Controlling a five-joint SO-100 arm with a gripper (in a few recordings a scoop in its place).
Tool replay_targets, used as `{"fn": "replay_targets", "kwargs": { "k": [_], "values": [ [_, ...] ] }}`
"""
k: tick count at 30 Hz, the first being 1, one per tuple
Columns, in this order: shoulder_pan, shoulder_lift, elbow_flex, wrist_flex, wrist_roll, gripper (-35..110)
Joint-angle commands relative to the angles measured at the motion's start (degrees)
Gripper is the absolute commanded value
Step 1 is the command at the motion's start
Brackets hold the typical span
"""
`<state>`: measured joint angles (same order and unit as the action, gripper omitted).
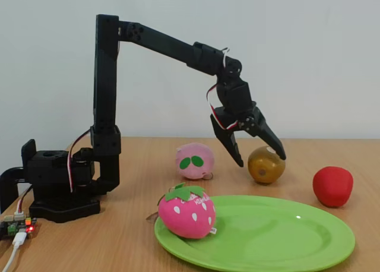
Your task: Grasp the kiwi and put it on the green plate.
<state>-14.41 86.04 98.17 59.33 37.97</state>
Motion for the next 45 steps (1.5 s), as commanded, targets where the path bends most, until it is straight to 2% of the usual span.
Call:
{"fn": "replay_targets", "kwargs": {
  "k": [1, 21, 45],
  "values": [
    [-0.44, -0.44, -3.6, -0.18, -0.18, 45],
    [-3.34, -8.79, -12.22, -0.26, -2.55, 41],
    [-1.58, -9.49, -12.39, -0.53, -1.58, 31]
  ]
}}
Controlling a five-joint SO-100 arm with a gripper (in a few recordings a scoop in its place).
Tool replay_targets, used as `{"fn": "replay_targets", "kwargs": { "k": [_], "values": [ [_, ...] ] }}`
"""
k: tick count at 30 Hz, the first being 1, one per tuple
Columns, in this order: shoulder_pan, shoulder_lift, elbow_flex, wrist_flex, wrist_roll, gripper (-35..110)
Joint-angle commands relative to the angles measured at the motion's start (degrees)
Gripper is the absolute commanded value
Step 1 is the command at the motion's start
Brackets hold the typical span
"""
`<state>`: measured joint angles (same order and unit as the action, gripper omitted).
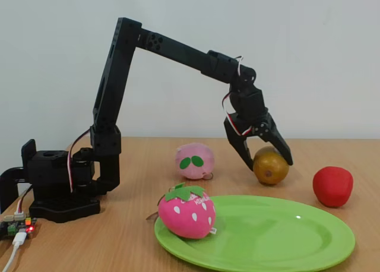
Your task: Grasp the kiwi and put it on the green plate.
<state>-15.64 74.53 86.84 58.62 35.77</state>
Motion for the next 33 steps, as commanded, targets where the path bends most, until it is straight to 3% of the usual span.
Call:
{"fn": "replay_targets", "kwargs": {
  "k": [1, 25, 33],
  "values": [
    [-0.35, 2.11, -1.05, 0.18, 0.35, 30],
    [2.37, 17.31, 0.53, 1.76, -6.86, 31],
    [6.86, 26.1, 8.0, 1.76, -10.99, 32]
  ]
}}
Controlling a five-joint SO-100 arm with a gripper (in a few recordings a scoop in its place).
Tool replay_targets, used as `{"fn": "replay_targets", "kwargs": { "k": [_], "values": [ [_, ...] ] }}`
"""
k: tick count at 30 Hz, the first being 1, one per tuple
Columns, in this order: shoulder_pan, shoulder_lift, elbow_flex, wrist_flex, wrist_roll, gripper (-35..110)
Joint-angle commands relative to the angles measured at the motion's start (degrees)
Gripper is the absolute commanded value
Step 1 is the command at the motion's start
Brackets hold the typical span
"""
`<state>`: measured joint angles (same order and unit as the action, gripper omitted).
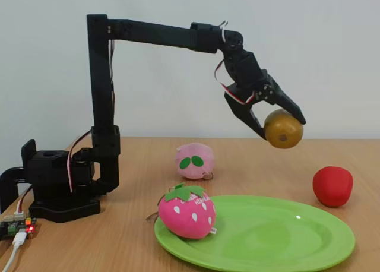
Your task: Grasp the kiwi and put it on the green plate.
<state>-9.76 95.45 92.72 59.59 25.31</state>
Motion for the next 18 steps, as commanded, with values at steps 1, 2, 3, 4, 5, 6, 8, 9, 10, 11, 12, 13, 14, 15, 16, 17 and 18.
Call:
{"fn": "replay_targets", "kwargs": {
  "k": [1, 2, 3, 4, 5, 6, 8, 9, 10, 11, 12, 13, 14, 15, 16, 17, 18],
  "values": [
    [1.85, 6.42, 3.43, 0.79, -1.14, 32],
    [2.81, 7.65, 4.66, 0.79, -1.76, 32],
    [3.87, 8.88, 5.8, 0.79, -2.37, 32],
    [4.92, 10.11, 7.03, 0.79, -2.99, 32],
    [5.98, 11.25, 8.17, 0.79, -3.69, 32],
    [7.03, 12.3, 9.23, 0.79, -4.39, 32],
    [9.32, 14.41, 11.43, 0.79, -5.8, 32],
    [10.55, 15.29, 12.57, 0.79, -6.5, 32],
    [11.78, 16.17, 13.62, 0.88, -7.03, 31],
    [12.92, 17.05, 14.77, 0.88, -7.47, 30],
    [13.97, 17.67, 15.64, 0.97, -7.91, 30],
    [14.94, 18.02, 16.61, 0.97, -8.35, 30],
    [16.08, 18.19, 17.49, 1.05, -8.61, 31],
    [17.31, 18.28, 18.37, 1.05, -8.88, 32],
    [18.46, 18.37, 19.34, 1.05, -9.23, 33],
    [19.6, 18.37, 20.21, 1.05, -9.49, 34],
    [20.83, 18.37, 21.01, 1.05, -9.58, 35]
  ]
}}
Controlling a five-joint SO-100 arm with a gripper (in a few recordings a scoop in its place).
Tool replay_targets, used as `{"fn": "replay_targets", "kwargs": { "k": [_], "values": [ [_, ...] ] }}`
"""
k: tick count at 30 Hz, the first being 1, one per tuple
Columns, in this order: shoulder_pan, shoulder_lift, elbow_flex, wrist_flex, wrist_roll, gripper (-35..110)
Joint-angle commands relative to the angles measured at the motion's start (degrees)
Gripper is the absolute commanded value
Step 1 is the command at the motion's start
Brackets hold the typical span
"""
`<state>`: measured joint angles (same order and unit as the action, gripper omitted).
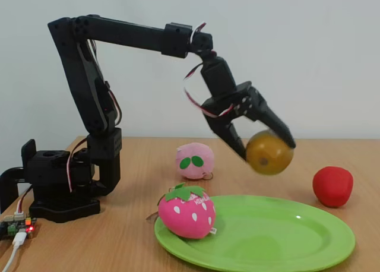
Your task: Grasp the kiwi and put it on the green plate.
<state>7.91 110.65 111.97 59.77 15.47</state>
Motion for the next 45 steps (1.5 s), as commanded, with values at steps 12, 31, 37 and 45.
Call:
{"fn": "replay_targets", "kwargs": {
  "k": [12, 31, 37, 45],
  "values": [
    [13.8, -4.57, 2.37, 0.62, 0.88, 35],
    [16.17, -11.25, 2.81, -0.35, 3.34, 37],
    [15.56, -10.99, 2.99, -0.35, 3.78, 39],
    [13.89, -8.61, 3.69, 0.09, 5.01, 38]
  ]
}}
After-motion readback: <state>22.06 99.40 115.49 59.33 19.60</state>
